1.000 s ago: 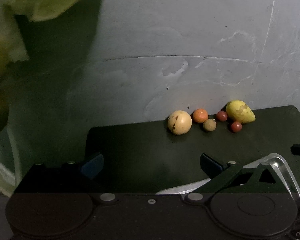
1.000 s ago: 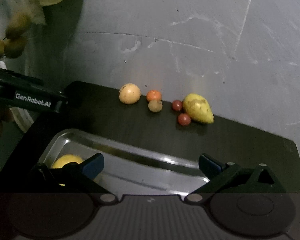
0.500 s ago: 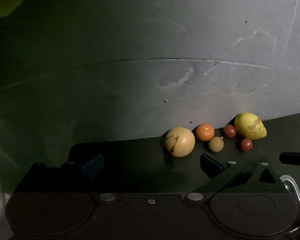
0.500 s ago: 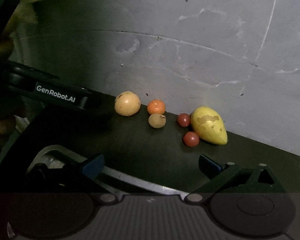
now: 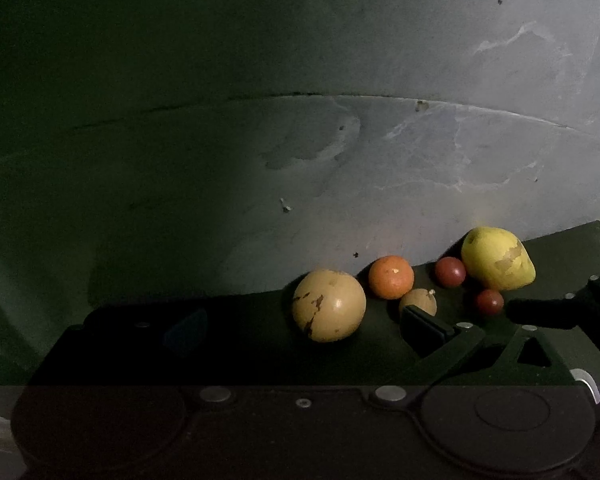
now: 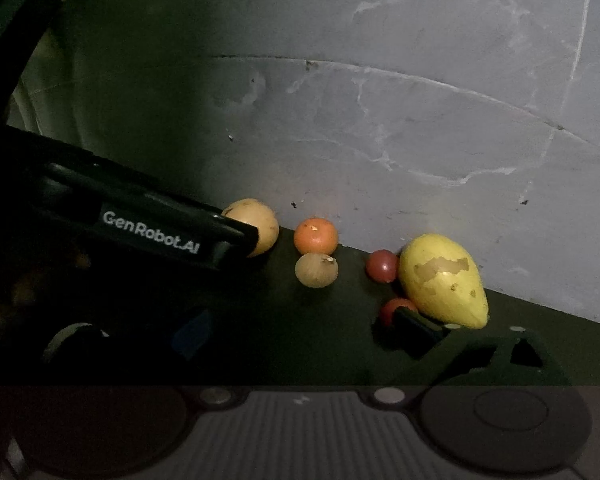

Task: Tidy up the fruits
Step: 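Grasp the beige spotted fruit with the left tool while the right tool grasps a small brown fruit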

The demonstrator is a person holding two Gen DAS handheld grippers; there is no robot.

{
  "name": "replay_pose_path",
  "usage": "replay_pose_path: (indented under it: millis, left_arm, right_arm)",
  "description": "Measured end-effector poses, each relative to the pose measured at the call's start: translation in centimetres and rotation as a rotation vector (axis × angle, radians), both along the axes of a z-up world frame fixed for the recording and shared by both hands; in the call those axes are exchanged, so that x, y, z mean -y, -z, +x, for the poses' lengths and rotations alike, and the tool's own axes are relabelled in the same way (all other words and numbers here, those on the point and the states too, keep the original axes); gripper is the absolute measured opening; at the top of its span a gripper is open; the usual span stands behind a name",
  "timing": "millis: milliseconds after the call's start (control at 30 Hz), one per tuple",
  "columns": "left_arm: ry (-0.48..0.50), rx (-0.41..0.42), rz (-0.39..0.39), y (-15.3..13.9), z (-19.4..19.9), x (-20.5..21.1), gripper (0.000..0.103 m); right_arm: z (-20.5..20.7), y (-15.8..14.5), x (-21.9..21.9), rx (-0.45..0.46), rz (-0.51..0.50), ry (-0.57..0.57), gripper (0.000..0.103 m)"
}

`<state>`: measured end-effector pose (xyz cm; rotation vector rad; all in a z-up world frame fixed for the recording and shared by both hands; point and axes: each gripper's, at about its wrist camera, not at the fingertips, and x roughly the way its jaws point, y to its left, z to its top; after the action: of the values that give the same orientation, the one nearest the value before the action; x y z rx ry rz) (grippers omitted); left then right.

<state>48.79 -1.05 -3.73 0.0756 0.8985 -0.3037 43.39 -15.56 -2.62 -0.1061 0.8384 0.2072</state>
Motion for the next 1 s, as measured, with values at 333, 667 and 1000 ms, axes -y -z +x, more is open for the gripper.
replay_pose_path:
  millis: [333, 667, 1000]
  left_arm:
    - [0.0, -0.003, -0.045, 0.2, 0.8, 0.1, 0.094]
    - [0.009, -0.014, -0.067, 0.4, 1.3, 0.3, 0.074]
    - [-0.013, -0.035, -0.086, 0.7, 1.3, -0.2, 0.055]
  right_arm:
    - [1.3, 0.8, -0.2, 0.007, 0.0, -0.015, 0.072]
    - [2.2, 1.4, -0.1, -0.003, 0.001, 0.002, 0.059]
    - [3.2, 2.0, -0.1, -0.011, 0.002, 0.026, 0.049]
